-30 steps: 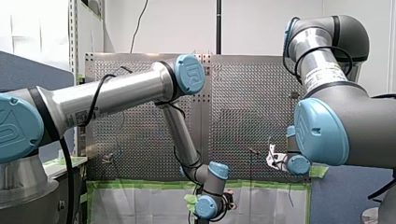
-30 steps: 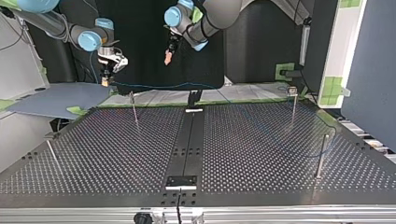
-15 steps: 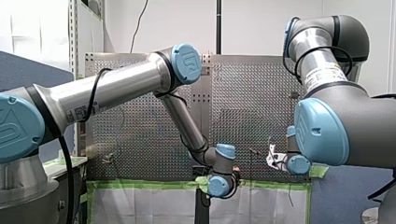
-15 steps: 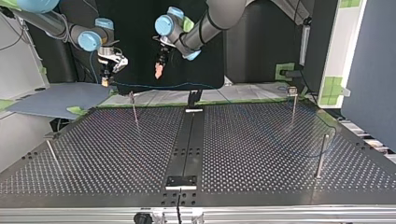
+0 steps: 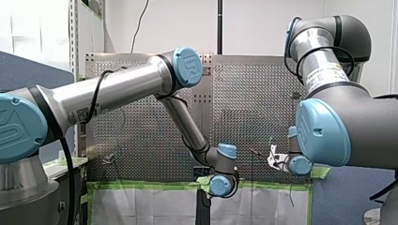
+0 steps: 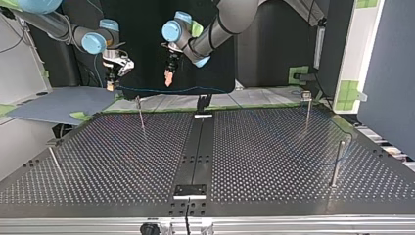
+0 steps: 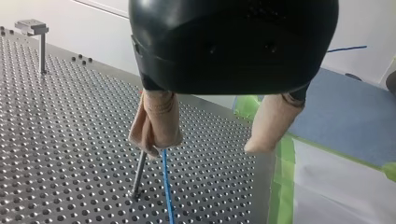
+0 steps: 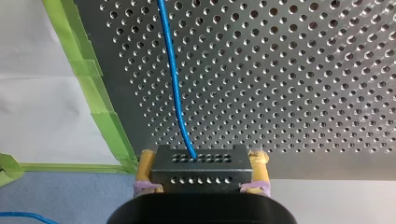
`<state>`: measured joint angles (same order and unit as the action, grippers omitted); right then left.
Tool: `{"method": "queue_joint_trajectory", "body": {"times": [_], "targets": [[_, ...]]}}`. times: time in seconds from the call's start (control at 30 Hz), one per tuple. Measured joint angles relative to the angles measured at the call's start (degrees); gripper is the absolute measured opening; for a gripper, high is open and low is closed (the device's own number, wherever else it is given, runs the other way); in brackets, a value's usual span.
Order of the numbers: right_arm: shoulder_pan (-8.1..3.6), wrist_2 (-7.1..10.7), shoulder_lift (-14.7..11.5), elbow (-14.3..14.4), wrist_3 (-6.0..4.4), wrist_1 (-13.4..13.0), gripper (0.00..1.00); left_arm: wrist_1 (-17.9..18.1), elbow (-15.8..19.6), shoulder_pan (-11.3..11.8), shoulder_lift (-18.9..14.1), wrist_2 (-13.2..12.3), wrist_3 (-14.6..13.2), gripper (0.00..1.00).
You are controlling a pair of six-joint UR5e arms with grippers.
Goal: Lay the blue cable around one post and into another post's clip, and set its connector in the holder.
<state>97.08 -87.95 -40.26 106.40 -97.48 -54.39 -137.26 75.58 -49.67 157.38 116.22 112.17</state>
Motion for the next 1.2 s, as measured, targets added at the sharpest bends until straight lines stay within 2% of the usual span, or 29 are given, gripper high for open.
{"method": "queue_joint_trajectory", "body": {"times": [0.3,0.53,0.83,1.0,1.2], "targets": [[-0.01,0.04,-0.03,-0.06,-0.01,-0.04,0.0,-2.4,-4.0,0.36,0.57,0.28,1.74,1.0],[-0.01,0.06,-0.03,-0.06,-0.01,-0.11,0.0,-2.9,-6.76,1.3,0.91,0.56,2.34,1.0],[0.02,0.63,0.0,-0.06,0.07,-0.1,0.0,-5.71,-10.53,2.04,4.47,-0.03,3.88,1.0],[0.25,1.16,0.01,-0.03,0.21,0.04,0.0,-4.59,-12.62,2.48,6.04,0.28,4.31,1.0],[0.33,1.66,0.01,-0.01,0.11,0.28,0.0,-3.71,-14.15,3.49,6.25,-0.24,4.33,1.0]]}}
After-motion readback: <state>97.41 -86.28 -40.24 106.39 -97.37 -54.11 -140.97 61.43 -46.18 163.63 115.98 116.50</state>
